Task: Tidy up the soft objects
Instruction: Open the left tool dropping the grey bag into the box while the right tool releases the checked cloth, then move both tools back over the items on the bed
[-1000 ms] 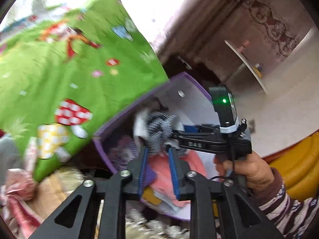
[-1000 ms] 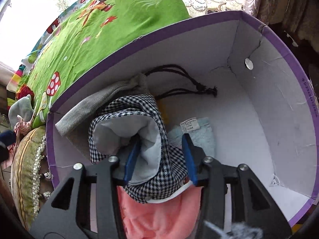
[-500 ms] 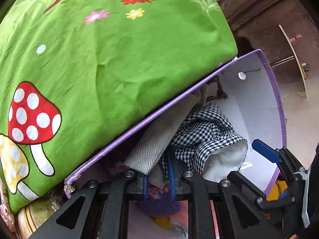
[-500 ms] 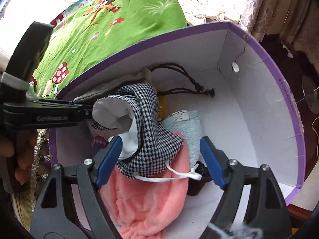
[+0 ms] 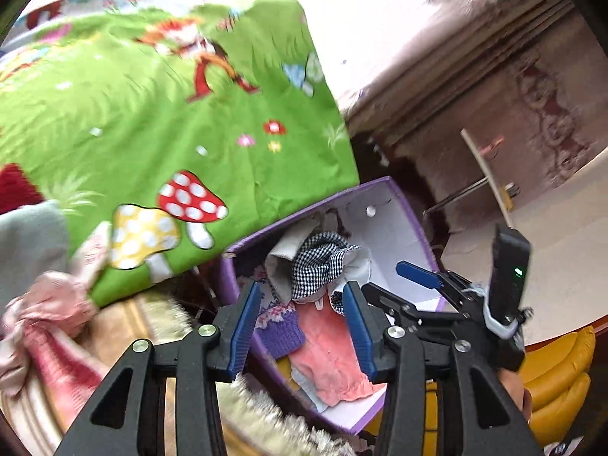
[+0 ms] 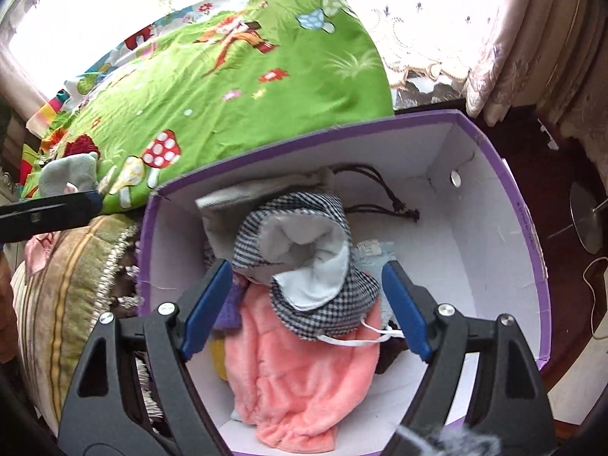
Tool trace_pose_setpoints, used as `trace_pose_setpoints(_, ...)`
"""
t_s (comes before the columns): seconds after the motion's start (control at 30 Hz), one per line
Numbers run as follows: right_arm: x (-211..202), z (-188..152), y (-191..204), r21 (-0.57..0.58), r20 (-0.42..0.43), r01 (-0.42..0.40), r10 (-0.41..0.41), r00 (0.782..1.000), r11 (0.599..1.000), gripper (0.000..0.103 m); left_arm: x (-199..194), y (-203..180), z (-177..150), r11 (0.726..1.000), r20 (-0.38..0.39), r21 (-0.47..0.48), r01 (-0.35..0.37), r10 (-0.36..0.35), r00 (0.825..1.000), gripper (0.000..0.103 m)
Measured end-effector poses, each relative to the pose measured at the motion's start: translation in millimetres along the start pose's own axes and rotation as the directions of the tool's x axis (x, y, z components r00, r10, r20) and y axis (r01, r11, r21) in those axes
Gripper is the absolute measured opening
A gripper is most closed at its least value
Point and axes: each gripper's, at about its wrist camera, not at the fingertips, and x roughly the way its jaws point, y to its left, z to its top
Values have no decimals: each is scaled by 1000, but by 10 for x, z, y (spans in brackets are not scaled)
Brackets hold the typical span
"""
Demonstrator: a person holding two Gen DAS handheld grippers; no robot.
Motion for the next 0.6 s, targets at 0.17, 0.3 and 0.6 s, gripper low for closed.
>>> trace_pose_setpoints(0.17, -73, 90, 224, -43, 21, -23, 24, 999, 999, 83, -700, 329, -241, 998, 169, -57, -29, 39, 985, 47)
trace_pose_setpoints(0.3, -56, 180, 466, -83, 17, -43, 45, 999, 996, 83, -1149, 817, -426, 983, 246, -178, -54, 97, 964, 47)
trace_pose_setpoints(0.6, -60, 340, 1128, -211, 7, -98, 102, 995, 972, 83, -1659, 1762, -781, 915, 306, -394, -87, 220, 926, 47)
